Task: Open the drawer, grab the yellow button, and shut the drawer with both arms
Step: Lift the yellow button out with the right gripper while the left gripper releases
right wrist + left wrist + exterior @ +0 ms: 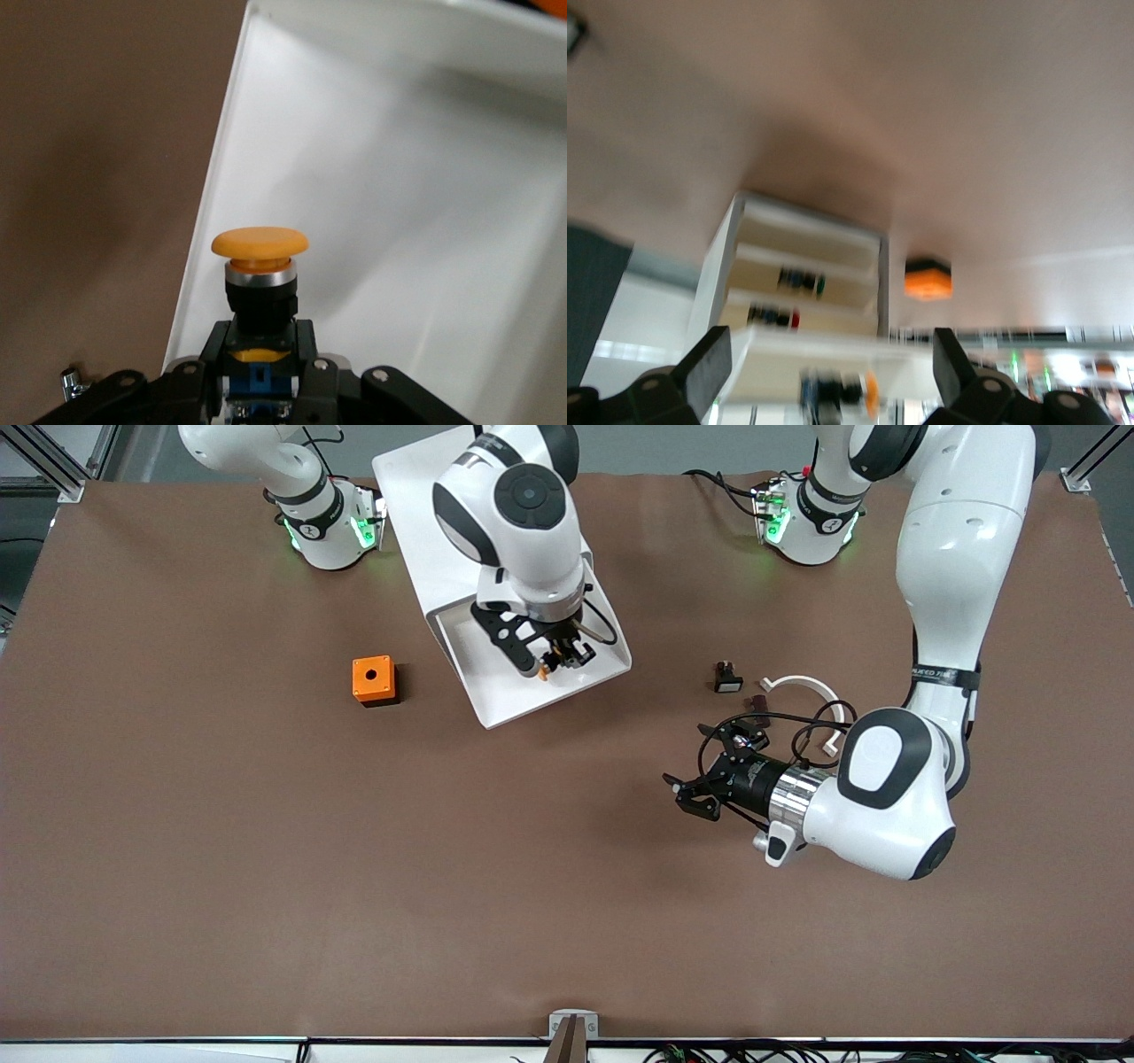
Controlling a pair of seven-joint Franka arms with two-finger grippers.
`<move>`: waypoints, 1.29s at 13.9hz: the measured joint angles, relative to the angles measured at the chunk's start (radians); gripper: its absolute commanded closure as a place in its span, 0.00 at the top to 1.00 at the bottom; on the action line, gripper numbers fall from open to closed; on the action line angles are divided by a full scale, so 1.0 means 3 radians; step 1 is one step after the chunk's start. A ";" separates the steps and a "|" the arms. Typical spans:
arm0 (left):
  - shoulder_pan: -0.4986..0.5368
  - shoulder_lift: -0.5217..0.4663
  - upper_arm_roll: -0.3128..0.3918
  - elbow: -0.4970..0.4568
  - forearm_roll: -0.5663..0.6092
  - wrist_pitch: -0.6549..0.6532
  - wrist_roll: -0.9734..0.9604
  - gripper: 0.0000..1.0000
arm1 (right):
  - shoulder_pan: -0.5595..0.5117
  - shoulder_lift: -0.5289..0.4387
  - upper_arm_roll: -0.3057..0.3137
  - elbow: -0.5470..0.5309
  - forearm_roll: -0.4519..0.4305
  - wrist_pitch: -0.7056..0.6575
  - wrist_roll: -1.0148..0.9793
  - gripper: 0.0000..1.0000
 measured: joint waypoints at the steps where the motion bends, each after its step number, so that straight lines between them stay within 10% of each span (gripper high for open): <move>1: -0.0047 -0.0048 0.0000 0.0000 0.0171 0.0136 0.0004 1.00 | -0.0111 -0.0003 -0.0012 0.0097 0.0009 -0.0158 -0.0275 0.00; 9: -0.0675 -0.0120 0.0001 -0.0030 0.1305 0.0853 0.0006 1.00 | -0.1461 -0.0042 -0.0080 0.0125 -0.0216 -0.0669 -0.2957 0.00; 18: -0.1275 -0.0279 0.0005 -0.0065 0.1968 0.0894 -0.0461 1.00 | -0.2467 -0.0011 -0.0083 -0.0754 -0.0378 0.0481 -0.4678 0.00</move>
